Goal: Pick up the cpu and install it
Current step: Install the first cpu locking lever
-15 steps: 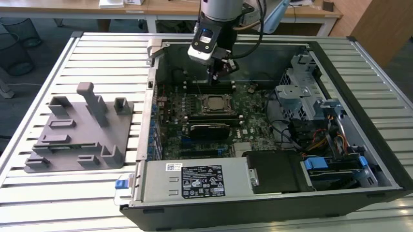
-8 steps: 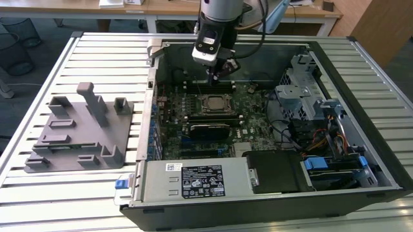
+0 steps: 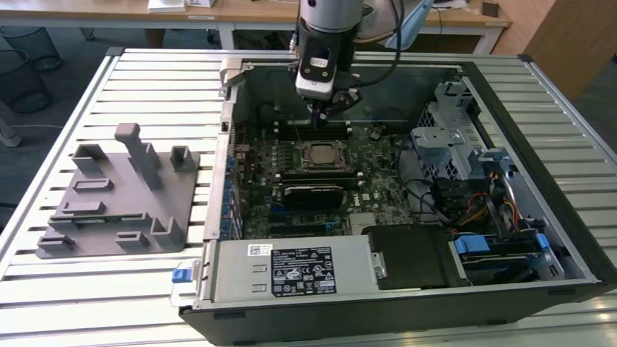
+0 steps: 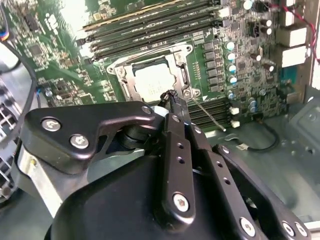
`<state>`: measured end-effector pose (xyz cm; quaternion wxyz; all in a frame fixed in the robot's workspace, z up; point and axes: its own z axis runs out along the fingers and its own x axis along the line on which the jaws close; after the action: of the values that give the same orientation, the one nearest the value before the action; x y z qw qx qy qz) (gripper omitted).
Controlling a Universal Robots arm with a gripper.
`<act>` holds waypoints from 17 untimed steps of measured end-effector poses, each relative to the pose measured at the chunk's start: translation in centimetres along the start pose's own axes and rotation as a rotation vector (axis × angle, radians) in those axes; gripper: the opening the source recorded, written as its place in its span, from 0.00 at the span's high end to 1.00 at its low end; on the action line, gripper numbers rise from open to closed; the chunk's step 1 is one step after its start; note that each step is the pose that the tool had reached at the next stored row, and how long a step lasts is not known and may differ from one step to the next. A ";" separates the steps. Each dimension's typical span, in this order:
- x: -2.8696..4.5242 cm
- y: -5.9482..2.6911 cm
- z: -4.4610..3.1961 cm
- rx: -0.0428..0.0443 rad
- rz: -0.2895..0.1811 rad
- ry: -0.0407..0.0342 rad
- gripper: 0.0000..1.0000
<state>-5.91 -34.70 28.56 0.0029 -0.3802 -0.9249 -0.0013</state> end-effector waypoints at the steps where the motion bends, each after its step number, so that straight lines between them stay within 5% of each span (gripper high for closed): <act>1: 0.00 0.00 0.00 0.0002 -0.017 0.0000 0.89; 14: 0.00 0.00 0.17 0.0015 -0.253 0.0001 0.89; 17: 0.12 -0.13 0.34 -0.0050 -0.269 -0.0040 0.89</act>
<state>-6.09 -34.71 28.22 -0.0001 -0.2530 -0.9675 -0.0033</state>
